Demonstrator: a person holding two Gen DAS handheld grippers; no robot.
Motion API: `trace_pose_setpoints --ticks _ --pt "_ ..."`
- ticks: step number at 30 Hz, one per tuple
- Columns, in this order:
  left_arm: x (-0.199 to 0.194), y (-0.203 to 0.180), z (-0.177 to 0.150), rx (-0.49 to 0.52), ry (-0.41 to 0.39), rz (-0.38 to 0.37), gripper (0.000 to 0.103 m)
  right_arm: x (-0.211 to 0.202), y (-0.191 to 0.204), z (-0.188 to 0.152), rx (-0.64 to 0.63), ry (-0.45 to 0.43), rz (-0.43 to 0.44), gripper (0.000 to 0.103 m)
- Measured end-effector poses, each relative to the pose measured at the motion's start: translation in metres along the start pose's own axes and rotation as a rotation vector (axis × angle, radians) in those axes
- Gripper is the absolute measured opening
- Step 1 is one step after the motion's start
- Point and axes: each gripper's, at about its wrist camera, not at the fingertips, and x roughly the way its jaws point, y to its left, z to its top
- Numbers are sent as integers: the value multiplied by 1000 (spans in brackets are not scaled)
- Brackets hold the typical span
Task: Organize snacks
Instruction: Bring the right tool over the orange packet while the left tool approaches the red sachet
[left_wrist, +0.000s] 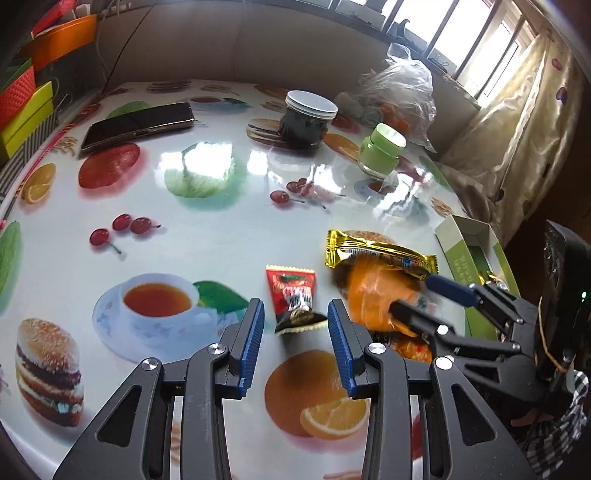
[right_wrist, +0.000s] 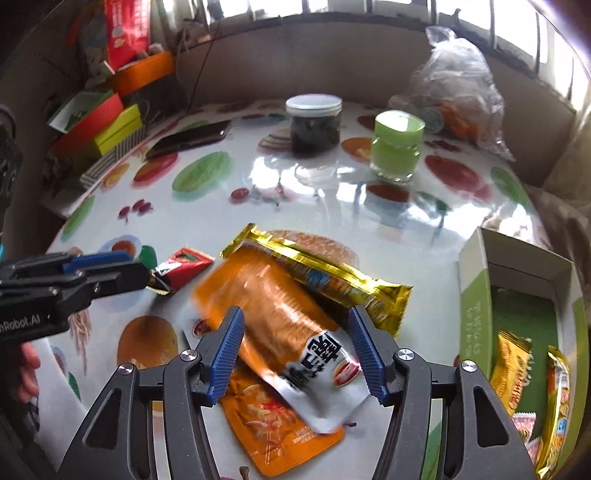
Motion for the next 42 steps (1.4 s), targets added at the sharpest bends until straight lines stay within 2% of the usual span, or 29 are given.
trace_pose_setpoints --ticks 7,12,17,23,26,30,35,40,42 --pt "14 0 2 5 34 5 37 4 -4 -1 6 23 57 59" --pt "21 3 2 3 52 16 37 4 3 -1 -45 61 90 59" --pt "24 9 0 -6 63 29 37 -2 -2 -4 7 71 144 59" --pt "23 10 3 -4 54 41 37 -5 13 -9 -104 103 124 60" --pt "22 10 4 5 50 56 37 -1 20 -8 -183 103 27 60" --pt "20 9 9 19 41 60 37 3 20 -2 -215 107 25 62" --pt "22 4 15 77 40 78 37 12 9 3 -117 120 77 63" --pt "27 -3 17 140 51 74 37 11 7 2 -85 112 67 63" --pt "28 -7 18 169 54 62 37 11 7 3 -72 110 59 59"
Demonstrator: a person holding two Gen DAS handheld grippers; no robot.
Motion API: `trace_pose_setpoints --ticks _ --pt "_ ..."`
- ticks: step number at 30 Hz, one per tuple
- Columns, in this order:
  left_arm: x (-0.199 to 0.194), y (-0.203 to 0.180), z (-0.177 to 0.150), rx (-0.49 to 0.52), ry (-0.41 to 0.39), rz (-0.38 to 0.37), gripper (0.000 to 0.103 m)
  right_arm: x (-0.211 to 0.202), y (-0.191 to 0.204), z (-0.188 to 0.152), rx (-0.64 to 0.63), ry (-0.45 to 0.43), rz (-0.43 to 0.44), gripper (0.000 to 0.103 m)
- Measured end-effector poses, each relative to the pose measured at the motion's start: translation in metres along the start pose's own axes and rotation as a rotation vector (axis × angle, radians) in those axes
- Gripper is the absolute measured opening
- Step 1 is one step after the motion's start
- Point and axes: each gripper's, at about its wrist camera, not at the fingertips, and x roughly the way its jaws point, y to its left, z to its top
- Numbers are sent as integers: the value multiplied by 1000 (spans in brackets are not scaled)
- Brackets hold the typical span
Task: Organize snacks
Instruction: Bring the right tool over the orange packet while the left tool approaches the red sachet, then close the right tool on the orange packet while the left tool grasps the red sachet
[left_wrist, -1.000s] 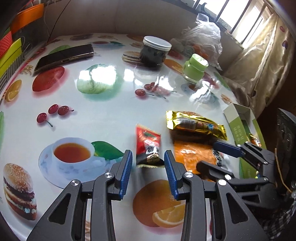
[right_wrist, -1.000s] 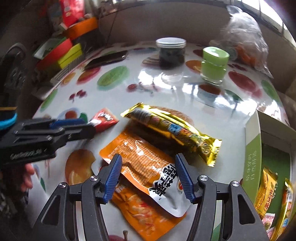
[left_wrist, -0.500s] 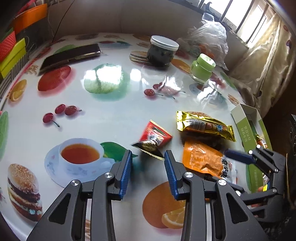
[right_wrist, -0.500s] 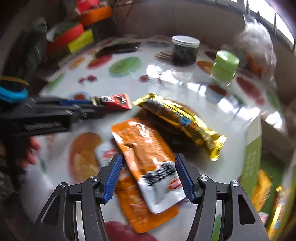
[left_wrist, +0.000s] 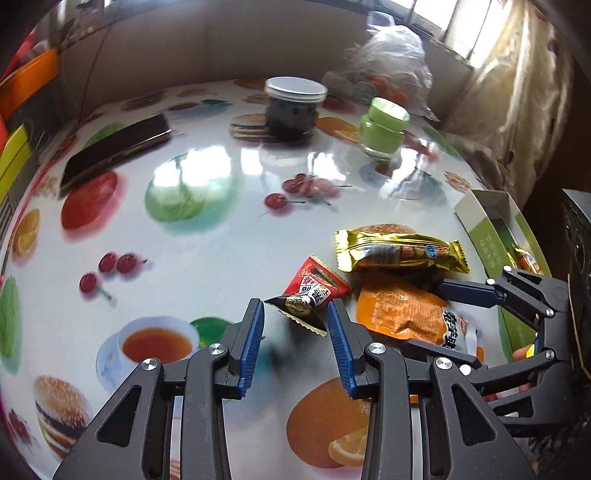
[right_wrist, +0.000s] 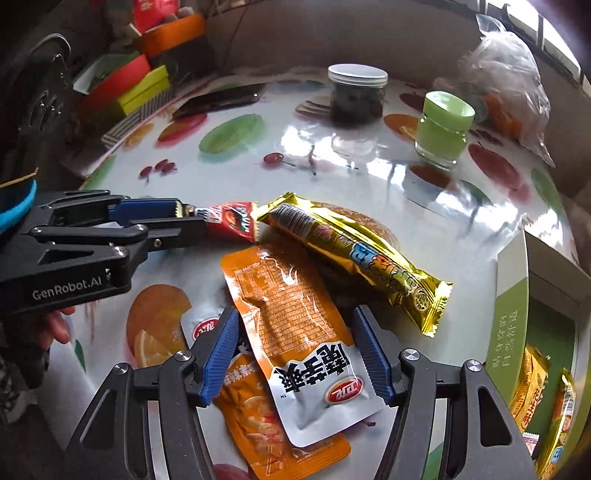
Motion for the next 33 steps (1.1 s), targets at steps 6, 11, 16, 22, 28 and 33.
trace_pose_setpoints --ticks 6,11,16,22,28,33 --pt "-1 -4 4 44 -3 -31 37 -5 -2 -4 27 -15 -7 51" --pt "-7 -1 7 84 -19 1 37 -7 -3 -7 41 -26 -2 50" --pt "-8 -8 12 149 -29 -25 37 -12 -5 -9 62 -43 6 46" --pt "6 -22 12 218 9 -46 37 -15 -9 -12 92 -57 18 39" --pt "16 -22 11 200 27 -21 37 -17 -10 -15 106 -68 19 38" --pt "22 -17 11 158 44 -46 37 -18 -11 -17 128 -78 23 38"
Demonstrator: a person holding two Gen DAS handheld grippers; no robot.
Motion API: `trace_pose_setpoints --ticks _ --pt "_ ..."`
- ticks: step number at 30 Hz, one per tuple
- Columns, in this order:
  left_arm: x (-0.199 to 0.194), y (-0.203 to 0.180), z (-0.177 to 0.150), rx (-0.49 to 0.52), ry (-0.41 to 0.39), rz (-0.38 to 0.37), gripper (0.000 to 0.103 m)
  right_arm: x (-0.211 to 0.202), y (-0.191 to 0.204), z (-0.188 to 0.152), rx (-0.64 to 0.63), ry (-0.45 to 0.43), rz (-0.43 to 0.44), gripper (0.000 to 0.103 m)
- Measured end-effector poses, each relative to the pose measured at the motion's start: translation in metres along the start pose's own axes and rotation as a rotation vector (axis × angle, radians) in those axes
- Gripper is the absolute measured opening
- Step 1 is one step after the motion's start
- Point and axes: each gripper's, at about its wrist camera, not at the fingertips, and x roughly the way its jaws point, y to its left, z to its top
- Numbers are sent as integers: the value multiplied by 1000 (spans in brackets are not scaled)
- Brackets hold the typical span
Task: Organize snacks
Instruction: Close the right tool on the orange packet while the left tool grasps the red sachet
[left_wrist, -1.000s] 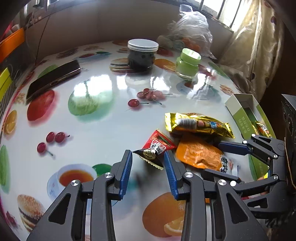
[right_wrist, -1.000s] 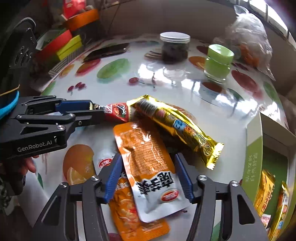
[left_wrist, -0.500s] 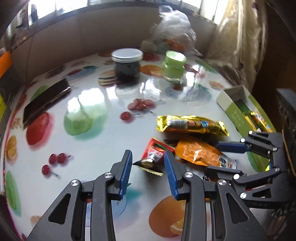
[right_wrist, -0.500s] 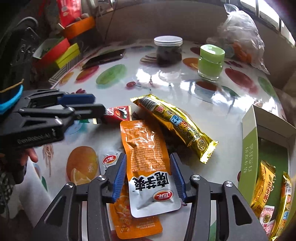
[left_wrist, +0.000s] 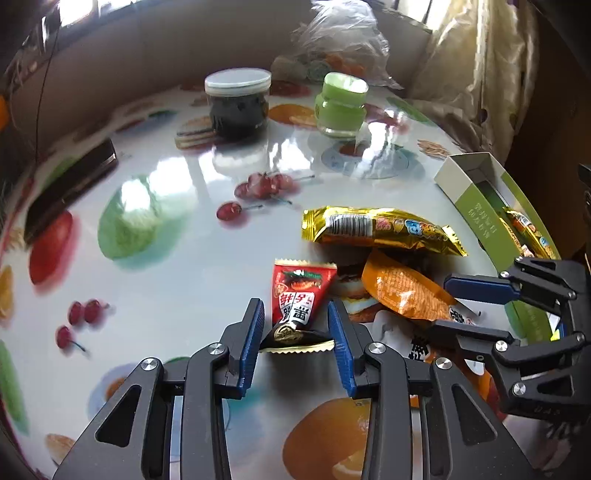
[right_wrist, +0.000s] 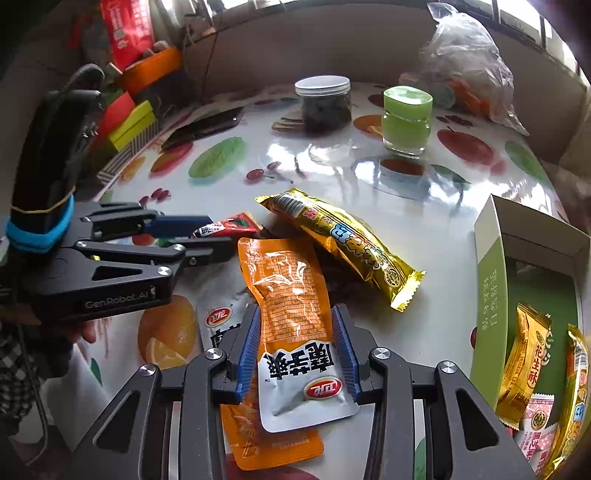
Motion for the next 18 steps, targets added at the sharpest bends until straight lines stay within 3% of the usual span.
trace_pose_setpoints --ticks 18 --pt "-14 -6 -2 -42 -58 12 24 -11 -5 -11 62 -35 -10 37"
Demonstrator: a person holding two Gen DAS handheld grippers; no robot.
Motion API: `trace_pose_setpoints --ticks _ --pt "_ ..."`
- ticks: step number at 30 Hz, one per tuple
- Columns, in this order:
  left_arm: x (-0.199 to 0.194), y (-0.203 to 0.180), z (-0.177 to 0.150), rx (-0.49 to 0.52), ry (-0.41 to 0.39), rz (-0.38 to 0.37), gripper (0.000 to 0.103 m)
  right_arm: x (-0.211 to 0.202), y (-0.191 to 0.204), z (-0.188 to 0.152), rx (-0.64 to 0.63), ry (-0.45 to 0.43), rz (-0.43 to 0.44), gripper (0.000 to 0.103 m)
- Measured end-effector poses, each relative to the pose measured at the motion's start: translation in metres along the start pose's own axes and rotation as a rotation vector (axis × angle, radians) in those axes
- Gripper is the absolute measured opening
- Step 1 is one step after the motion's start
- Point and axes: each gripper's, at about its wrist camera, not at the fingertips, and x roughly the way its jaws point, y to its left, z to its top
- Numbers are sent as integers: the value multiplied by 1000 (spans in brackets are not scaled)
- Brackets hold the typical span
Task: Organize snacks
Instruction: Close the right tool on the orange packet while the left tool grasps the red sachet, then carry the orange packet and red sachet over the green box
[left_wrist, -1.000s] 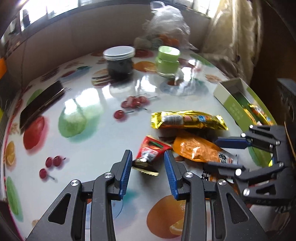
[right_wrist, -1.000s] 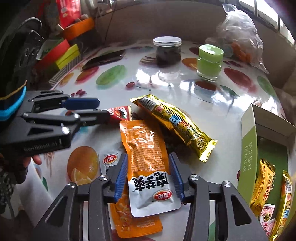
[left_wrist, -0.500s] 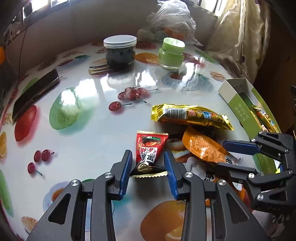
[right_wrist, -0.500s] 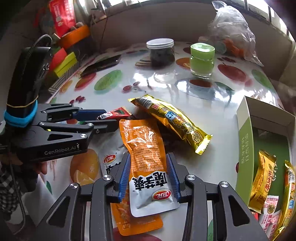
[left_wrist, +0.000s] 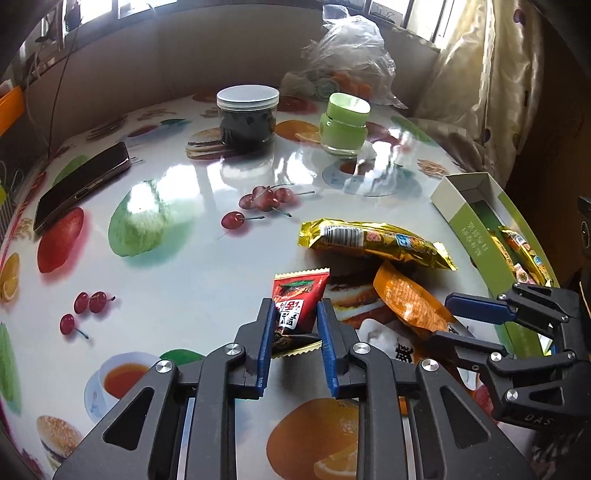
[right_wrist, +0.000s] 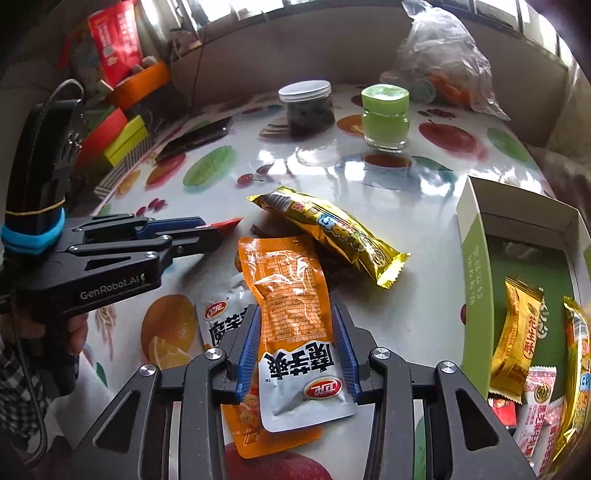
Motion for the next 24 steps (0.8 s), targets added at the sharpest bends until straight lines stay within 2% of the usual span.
trace_pose_setpoints --ticks 11,24 --pt "-14 -6 -7 -18 -22 -20 24 -18 2 -6 9 -41 -8 37" --pt "-42 -33 -11 27 -71 -45 24 -49 -2 -14 43 -99 -29 37"
